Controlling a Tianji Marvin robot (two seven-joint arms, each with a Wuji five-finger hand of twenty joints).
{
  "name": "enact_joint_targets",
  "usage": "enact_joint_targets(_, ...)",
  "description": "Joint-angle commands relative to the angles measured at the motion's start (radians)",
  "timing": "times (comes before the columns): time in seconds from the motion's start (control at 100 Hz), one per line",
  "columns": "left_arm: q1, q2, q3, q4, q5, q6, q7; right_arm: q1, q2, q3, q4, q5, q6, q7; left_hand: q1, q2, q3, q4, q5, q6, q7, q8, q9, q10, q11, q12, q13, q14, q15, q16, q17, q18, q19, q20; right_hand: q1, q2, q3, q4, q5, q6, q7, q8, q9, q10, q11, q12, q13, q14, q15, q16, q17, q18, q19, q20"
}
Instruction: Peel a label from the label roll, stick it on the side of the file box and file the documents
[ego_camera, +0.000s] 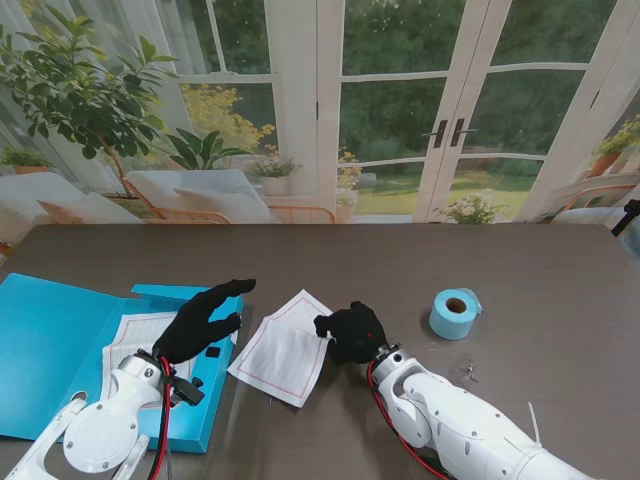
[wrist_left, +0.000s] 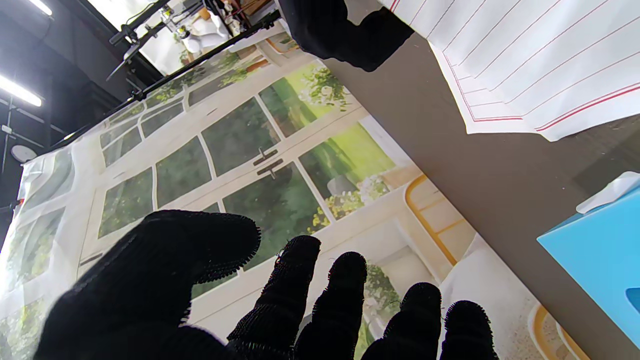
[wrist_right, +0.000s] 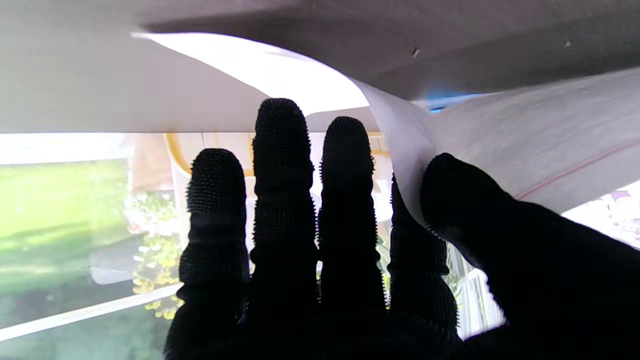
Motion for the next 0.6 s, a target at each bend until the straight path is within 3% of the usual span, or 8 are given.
enact_joint_targets(0.0, 0.004, -0.006, 0.002, -0.007, -0.007, 0.008, -0.016, 0.003, -0.005, 0.011, -0.013, -0.003, -0.010, 0.005, -0.035, 0.030, -0.021, -0.038, 0.008, -0.012, -0.018, 0.000, 0.001, -0.006, -0.013, -0.012, -0.007, 0.000, -0.016, -0.008, -0.026, -0.039, -0.029, -0.002, 0.039, -0.052, 0.086, -0.027, 0.038, -0.021, 0.051, -0.001, 0.046, 0.001, -0.009, 0.031, 0.065, -0.009, 0.018, 0.026, 0.058, -0.032, 0.059, -0.027)
enact_joint_targets(0.24, 0.003, -0.009, 0.006, -0.006, -0.024, 0.028, -0.014, -0.017, 0.005, 0.071, -0.062, -0.005, -0.032, 0.010, -0.038, 0.045, -0.026, -0.045, 0.010, 0.001, -0.017, 0.001, 0.000, 0.003, -0.013, -0.012, -0.008, 0.002, -0.016, -0.008, -0.027, -0.040, -0.029, -0.002, 0.051, -0.088, 0.126, -0.039, 0.066, -0.001, 0.100, 0.010, 0.126, 0.021, 0.017, 0.124, 0.173, -0.004, 0.090, 0.108, 0.158, -0.057, 0.073, -0.028)
enact_joint_targets(0.59, -0.028, -0.013, 0.022, 0.027, -0.066, 0.067, -0.022, -0.053, 0.030, 0.168, -0.159, -0.018, -0.091, 0.055, -0.038, 0.054, -0.026, -0.049, 0.001, 0.018, -0.022, 0.000, -0.004, 0.020, -0.013, -0.010, -0.012, 0.005, -0.016, -0.008, -0.029, -0.039, -0.029, -0.002, 0.061, -0.110, 0.145, -0.045, 0.085, 0.008, 0.127, 0.014, 0.172, 0.029, 0.040, 0.199, 0.184, -0.006, 0.218, 0.186, 0.215, -0.058, 0.062, -0.006)
